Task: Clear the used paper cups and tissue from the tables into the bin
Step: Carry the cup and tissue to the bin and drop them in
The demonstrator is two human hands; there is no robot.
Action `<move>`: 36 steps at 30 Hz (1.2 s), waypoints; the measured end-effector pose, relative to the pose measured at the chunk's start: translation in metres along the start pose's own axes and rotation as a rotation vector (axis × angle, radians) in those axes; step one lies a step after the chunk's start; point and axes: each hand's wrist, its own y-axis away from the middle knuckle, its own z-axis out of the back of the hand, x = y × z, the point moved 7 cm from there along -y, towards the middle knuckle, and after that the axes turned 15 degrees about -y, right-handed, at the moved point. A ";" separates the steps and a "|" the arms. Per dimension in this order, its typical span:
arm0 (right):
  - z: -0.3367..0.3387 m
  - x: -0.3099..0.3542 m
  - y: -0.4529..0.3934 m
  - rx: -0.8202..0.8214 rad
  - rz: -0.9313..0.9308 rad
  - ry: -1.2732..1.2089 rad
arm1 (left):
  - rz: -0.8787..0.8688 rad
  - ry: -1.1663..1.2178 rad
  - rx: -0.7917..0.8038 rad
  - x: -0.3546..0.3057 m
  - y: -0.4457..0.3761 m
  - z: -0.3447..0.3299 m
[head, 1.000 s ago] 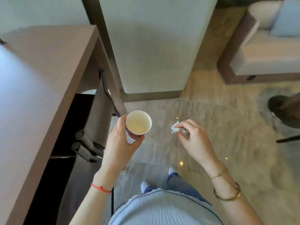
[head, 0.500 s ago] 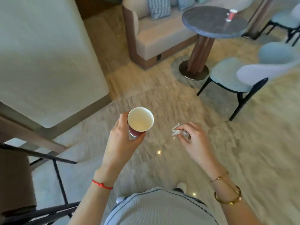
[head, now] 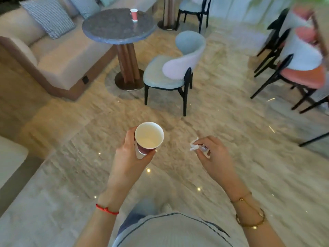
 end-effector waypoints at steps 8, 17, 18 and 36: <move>0.055 -0.075 -0.056 -0.162 -0.163 -0.042 | -0.165 0.038 0.152 -0.067 -0.110 -0.093; 0.129 -0.161 -0.201 -0.329 -0.264 0.000 | -0.317 0.138 0.275 -0.156 -0.296 -0.190; 0.141 -0.168 -0.221 -0.350 -0.259 0.017 | -0.340 0.147 0.287 -0.167 -0.317 -0.200; 0.277 -0.363 -0.474 -0.470 -0.387 0.022 | -0.476 0.136 0.411 -0.334 -0.603 -0.396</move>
